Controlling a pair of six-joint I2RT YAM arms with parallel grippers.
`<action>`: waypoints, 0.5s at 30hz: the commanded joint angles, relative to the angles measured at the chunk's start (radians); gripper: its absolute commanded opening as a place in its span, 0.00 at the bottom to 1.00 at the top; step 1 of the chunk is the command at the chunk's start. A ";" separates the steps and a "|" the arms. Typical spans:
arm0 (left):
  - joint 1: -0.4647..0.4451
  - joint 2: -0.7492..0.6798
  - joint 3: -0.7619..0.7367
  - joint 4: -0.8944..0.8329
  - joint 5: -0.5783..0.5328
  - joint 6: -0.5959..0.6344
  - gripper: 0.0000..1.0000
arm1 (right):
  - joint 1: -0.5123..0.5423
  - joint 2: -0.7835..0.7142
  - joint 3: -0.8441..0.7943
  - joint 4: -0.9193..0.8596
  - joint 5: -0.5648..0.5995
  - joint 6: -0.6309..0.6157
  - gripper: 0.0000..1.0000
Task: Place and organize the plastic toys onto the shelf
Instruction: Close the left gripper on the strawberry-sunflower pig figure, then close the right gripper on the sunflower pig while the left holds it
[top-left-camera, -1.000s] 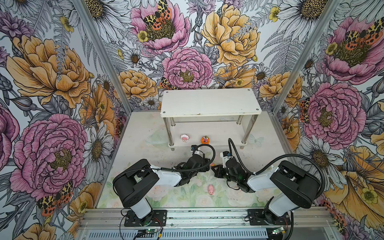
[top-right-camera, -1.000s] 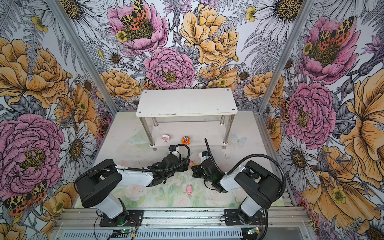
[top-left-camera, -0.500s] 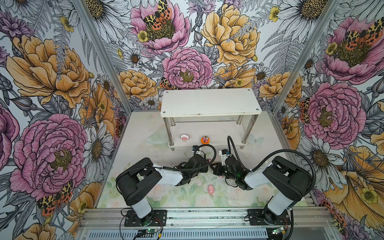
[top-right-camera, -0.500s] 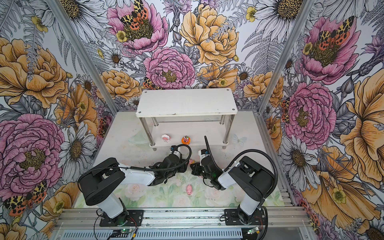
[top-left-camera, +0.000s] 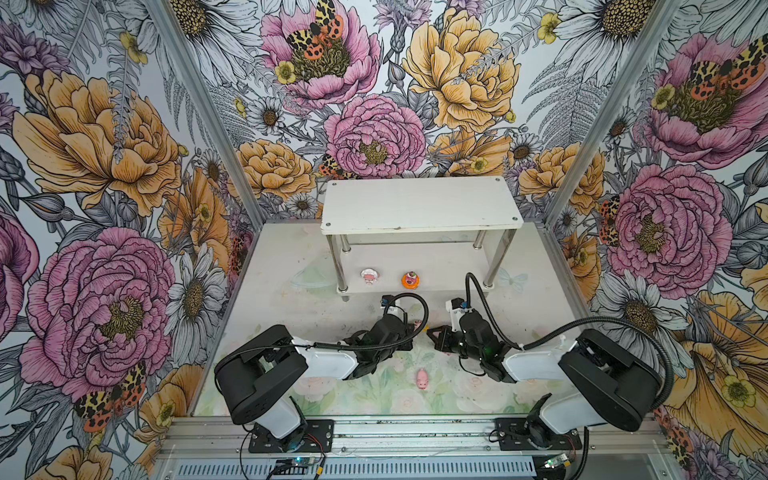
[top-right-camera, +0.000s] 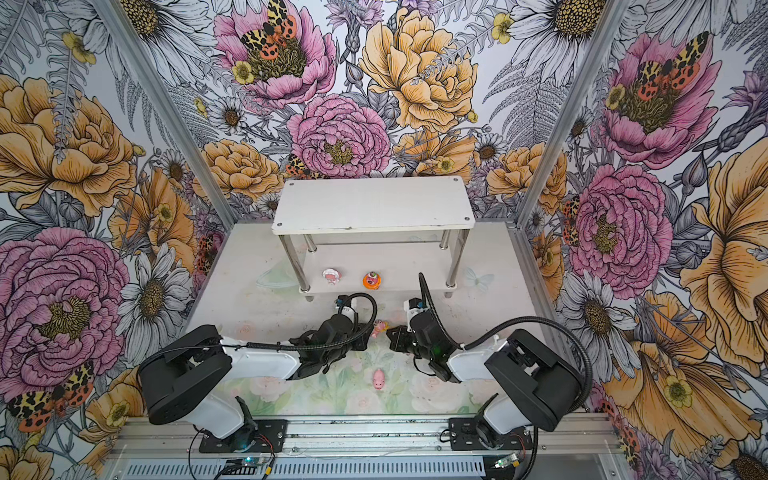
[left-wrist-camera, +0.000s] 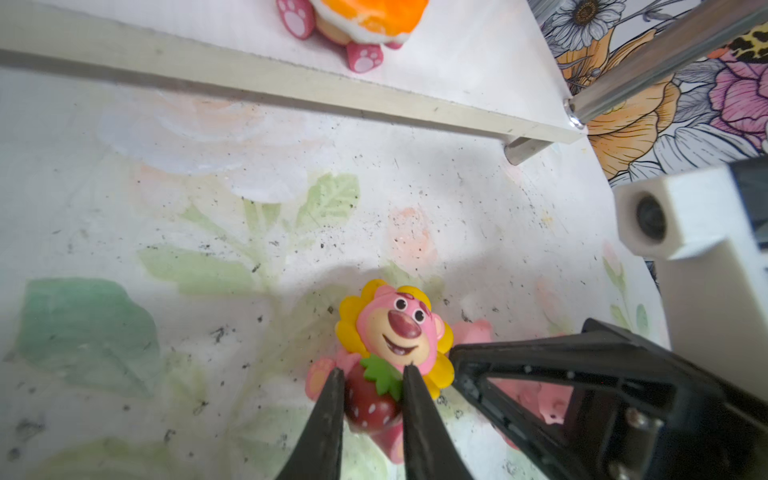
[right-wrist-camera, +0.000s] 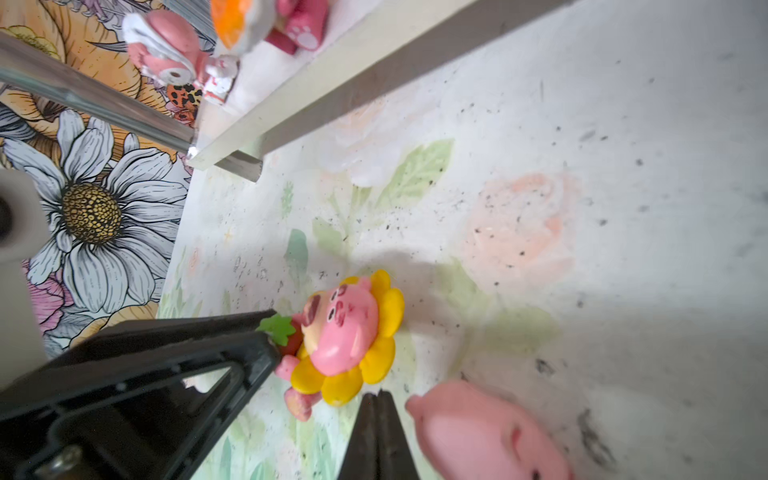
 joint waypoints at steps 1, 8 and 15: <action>-0.024 -0.053 -0.030 0.018 -0.067 0.006 0.14 | -0.020 -0.136 0.000 -0.144 -0.042 -0.016 0.04; -0.118 -0.126 -0.056 0.072 -0.190 0.089 0.11 | -0.060 -0.265 0.093 -0.300 -0.254 0.002 0.55; -0.165 -0.222 -0.069 0.065 -0.292 0.145 0.10 | -0.060 -0.232 0.118 -0.305 -0.279 0.143 0.71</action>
